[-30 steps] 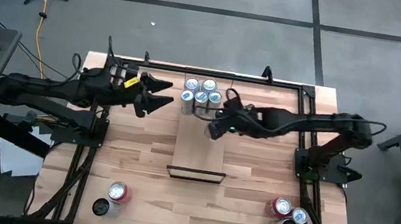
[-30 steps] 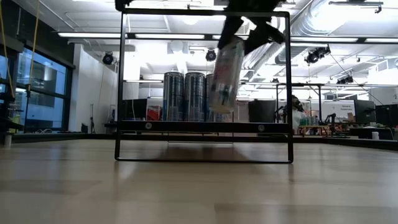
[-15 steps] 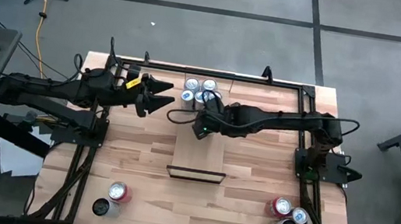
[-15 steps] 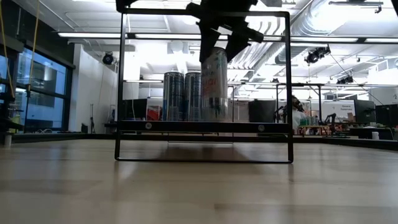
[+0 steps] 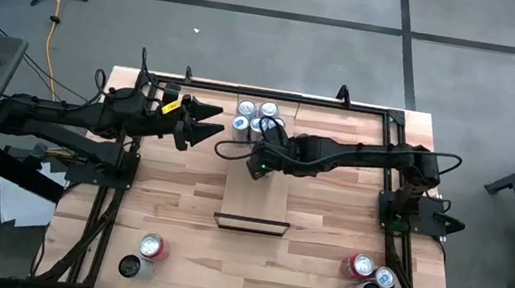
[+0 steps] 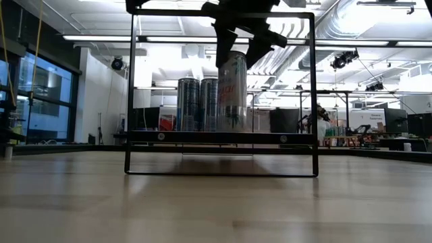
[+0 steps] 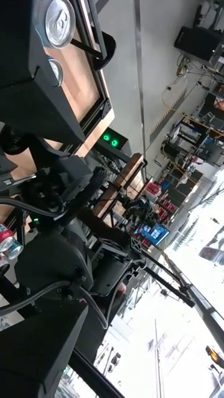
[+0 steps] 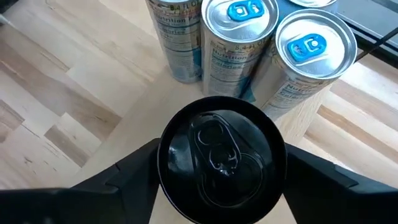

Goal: Place canned beverage on shelf
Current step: Put the white pink soda can on the shelf

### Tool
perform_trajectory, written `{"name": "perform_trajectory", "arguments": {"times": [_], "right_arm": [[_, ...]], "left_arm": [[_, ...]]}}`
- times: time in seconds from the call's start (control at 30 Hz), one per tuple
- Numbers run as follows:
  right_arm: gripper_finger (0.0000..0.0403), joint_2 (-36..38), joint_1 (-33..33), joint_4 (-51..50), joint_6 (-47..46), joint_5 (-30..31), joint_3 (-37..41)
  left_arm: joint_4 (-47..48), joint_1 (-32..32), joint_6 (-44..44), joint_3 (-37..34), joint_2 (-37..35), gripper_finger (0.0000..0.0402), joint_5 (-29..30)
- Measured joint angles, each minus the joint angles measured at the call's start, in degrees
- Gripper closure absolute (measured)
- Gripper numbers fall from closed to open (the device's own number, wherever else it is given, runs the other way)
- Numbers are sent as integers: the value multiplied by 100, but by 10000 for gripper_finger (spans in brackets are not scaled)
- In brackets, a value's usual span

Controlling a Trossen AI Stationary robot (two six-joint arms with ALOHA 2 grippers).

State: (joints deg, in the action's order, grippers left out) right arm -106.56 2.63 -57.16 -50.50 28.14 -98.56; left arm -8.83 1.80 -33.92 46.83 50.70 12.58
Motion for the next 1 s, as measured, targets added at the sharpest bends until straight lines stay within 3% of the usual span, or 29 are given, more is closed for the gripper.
{"name": "perform_trajectory", "arguments": {"times": [0.47,0.83,1.0], "right_arm": [[121,4,-7,-5,316,32,-31],[121,4,-79,-96,2270,11,-672],[120,95,-114,-836,3326,-75,-1032]], "left_arm": [[1,0,-43,0,0,7,0],[1,0,-47,0,0,7,-1],[-1,0,-52,0,0,7,-176]]}}
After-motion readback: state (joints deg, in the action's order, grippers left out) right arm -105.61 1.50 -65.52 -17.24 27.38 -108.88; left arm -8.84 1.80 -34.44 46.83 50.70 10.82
